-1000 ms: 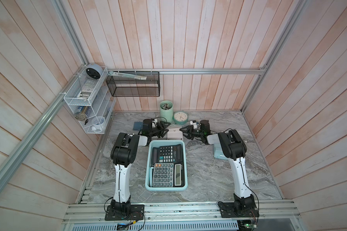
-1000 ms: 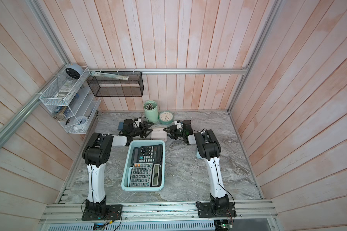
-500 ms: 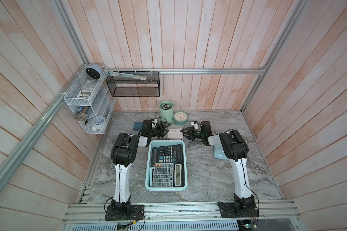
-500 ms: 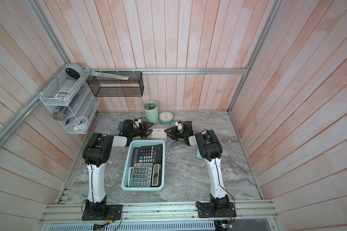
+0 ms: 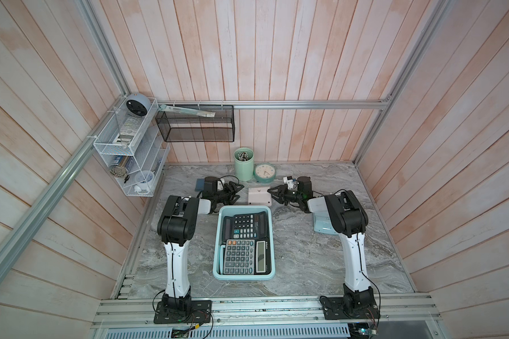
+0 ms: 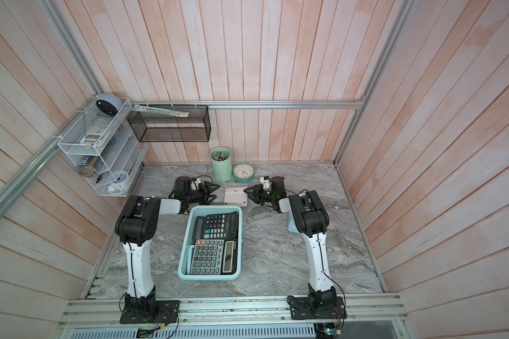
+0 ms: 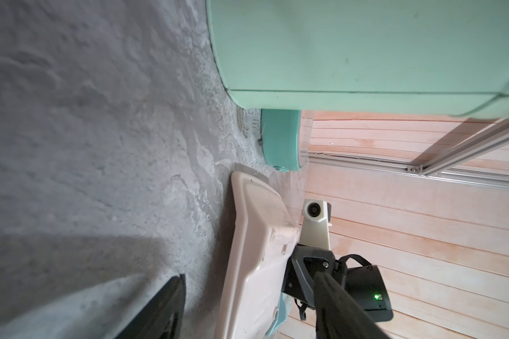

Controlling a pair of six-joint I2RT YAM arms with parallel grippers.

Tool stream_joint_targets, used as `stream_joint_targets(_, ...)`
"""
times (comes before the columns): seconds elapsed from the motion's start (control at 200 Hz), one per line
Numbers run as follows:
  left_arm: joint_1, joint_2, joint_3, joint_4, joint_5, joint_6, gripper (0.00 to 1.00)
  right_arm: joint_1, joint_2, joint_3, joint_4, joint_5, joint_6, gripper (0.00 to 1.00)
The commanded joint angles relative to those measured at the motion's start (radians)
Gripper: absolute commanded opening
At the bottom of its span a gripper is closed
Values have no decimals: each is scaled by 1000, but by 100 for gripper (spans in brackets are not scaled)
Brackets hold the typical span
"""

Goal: Put the calculator in the storage box
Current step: Pick up the calculator from the center of the board.

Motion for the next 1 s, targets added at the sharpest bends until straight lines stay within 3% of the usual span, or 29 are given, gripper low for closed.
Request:
stream_joint_targets(0.0, -30, 33, 45, -32, -4, 48, 69, -2, -14, 3, 8, 3, -3, 34)
stream_joint_targets(0.485, -87, 73, 49, 110, 32, -49, 53, 51, 14, 15, 37, 11, 19, 38)
stream_joint_targets(0.585, -85, 65, 43, 118, 35, -52, 53, 51, 8, -1, 45, 14, 18, 33)
stream_joint_targets(0.78, -44, 9, 1, 149, 18, -72, 54, 15, -73, -80, 43, 53, -22, 13)
stream_joint_targets(0.99, -15, -88, 4, 22, -24, -11, 63, -34, -208, -143, -43, 102, -111, 6)
